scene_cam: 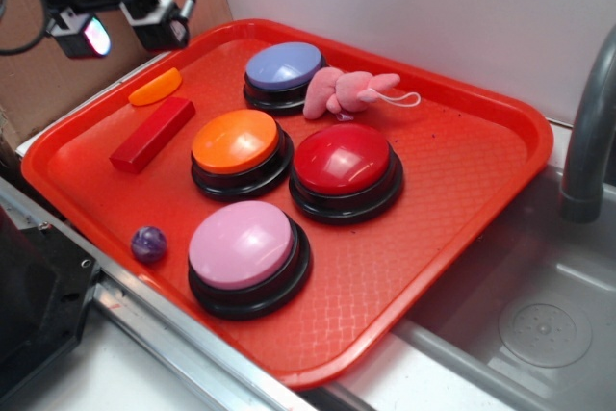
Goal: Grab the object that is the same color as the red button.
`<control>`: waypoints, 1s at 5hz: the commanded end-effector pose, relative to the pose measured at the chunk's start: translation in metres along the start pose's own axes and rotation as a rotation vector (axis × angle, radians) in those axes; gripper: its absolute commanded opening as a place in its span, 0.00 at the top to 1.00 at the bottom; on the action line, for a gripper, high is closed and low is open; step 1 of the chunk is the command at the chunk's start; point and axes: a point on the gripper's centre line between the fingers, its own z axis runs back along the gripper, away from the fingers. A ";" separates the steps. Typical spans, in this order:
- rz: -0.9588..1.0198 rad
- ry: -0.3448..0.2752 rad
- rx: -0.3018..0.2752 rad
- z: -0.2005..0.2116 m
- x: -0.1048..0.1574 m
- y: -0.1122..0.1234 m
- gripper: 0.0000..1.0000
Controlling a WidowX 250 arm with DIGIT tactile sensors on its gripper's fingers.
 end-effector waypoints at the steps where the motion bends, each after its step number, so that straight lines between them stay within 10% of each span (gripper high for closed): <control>1: 0.044 -0.044 -0.040 -0.032 0.017 0.020 0.00; 5: 0.086 -0.007 0.041 -0.079 0.019 0.032 0.00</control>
